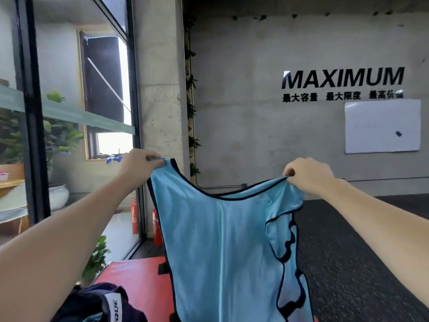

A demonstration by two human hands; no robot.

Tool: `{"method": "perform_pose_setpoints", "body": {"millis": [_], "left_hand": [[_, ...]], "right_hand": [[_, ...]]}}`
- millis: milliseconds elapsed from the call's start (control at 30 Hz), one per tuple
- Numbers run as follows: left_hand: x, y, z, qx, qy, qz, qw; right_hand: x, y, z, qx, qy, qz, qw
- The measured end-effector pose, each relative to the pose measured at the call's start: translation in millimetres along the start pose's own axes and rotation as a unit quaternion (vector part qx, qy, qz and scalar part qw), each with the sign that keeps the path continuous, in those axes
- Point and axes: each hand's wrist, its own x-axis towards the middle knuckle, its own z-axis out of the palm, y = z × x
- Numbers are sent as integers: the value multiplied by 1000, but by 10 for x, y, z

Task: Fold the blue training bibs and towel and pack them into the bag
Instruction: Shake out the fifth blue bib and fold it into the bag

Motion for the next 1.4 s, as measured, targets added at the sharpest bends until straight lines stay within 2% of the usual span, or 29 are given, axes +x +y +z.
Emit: {"method": "perform_pose_setpoints", "body": {"millis": [133, 300, 400, 567, 800, 867, 1000, 1133, 1233, 1400], "left_hand": [[59, 87, -94, 12, 32, 9, 999], [-70, 238, -359, 28, 58, 17, 998], [-154, 344, -556, 40, 55, 26, 997], [-331, 639, -812, 28, 43, 39, 998], [-386, 970, -1085, 23, 54, 58, 997], [-353, 1012, -1146, 35, 63, 64, 995], [-255, 995, -1141, 31, 42, 75, 996], [-203, 871, -930, 31, 16, 71, 997], [-163, 639, -648, 53, 0, 58, 997], [-151, -51, 72, 77, -52, 18, 996]], "right_hand": [[68, 21, -44, 153, -22, 17, 988], [-130, 111, -297, 100, -95, 7, 990], [-257, 79, -518, 101, -105, -16, 989], [-429, -97, -907, 270, 60, -50, 960], [-540, -346, -1266, 301, 172, -42, 937], [-569, -400, -1335, 325, 180, -36, 928], [-523, -495, -1351, 342, 154, -24, 926], [-335, -506, -1131, 263, 98, -1, 960], [-171, -481, -842, 146, 8, 8, 989], [108, -407, 68, 111, -118, 17, 987]]}}
